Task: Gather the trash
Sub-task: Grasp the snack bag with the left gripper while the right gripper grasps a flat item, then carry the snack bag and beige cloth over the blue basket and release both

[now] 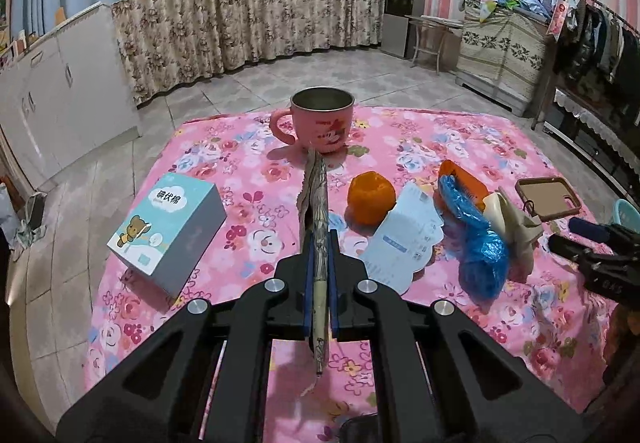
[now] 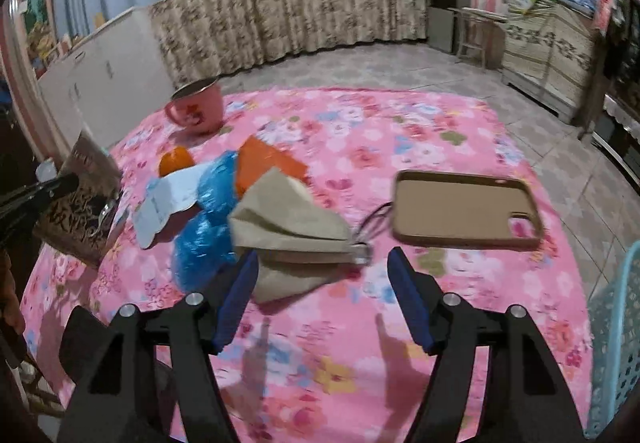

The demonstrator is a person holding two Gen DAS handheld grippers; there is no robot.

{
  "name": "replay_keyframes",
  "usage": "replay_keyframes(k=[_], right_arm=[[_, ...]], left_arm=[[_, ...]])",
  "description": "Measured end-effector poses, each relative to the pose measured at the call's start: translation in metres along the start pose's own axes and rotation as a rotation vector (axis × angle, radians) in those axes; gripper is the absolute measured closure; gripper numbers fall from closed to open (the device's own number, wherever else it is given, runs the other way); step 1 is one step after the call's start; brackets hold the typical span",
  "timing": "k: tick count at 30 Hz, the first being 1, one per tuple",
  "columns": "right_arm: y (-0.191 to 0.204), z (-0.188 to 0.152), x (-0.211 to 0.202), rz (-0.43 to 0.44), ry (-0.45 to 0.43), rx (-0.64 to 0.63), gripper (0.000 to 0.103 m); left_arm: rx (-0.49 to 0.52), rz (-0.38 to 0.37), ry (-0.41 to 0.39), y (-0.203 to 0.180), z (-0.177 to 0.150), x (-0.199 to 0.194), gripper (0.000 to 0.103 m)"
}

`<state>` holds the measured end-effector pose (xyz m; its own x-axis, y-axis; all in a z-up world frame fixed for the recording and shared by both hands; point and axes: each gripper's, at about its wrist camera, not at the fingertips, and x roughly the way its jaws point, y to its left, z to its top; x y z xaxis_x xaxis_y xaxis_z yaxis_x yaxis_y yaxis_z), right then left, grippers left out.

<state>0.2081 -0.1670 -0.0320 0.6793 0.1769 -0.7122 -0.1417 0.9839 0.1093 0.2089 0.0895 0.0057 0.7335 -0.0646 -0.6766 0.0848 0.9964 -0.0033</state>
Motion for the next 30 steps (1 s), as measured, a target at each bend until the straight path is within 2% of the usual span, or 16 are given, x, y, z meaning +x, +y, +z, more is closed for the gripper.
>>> replay_keyframes(k=[5,7,10,13,16,21,27,30], right_arm=[[0.017,-0.002,0.019,0.006,0.046,-0.033,0.036],[0.020,-0.001,0.026,0.012,0.063,-0.044,0.039],[0.017,0.000,0.031,0.051,0.081,-0.037,0.074],[0.015,0.001,0.023,0.055,0.059,-0.045,0.089],[0.004,0.003,0.009,0.049,0.028,-0.036,0.095],[-0.025,0.003,-0.026,0.037,-0.026,-0.007,0.095],[-0.075,-0.007,-0.078,-0.002,-0.088,0.049,0.095],[-0.101,-0.015,-0.104,-0.039,-0.113,0.079,0.095]], left_arm=[[0.007,-0.013,0.000,0.000,-0.001,0.001,0.099],[0.009,-0.017,0.000,0.000,-0.001,0.001,0.099],[0.012,-0.019,0.002,-0.001,-0.001,0.001,0.099],[0.013,-0.018,0.004,-0.003,0.000,0.001,0.099],[0.012,-0.019,0.002,-0.003,0.000,0.001,0.099],[0.034,-0.027,-0.017,-0.018,0.007,-0.007,0.100],[0.086,-0.074,-0.048,-0.062,0.018,-0.023,0.099],[0.126,-0.116,-0.067,-0.098,0.025,-0.030,0.099]])
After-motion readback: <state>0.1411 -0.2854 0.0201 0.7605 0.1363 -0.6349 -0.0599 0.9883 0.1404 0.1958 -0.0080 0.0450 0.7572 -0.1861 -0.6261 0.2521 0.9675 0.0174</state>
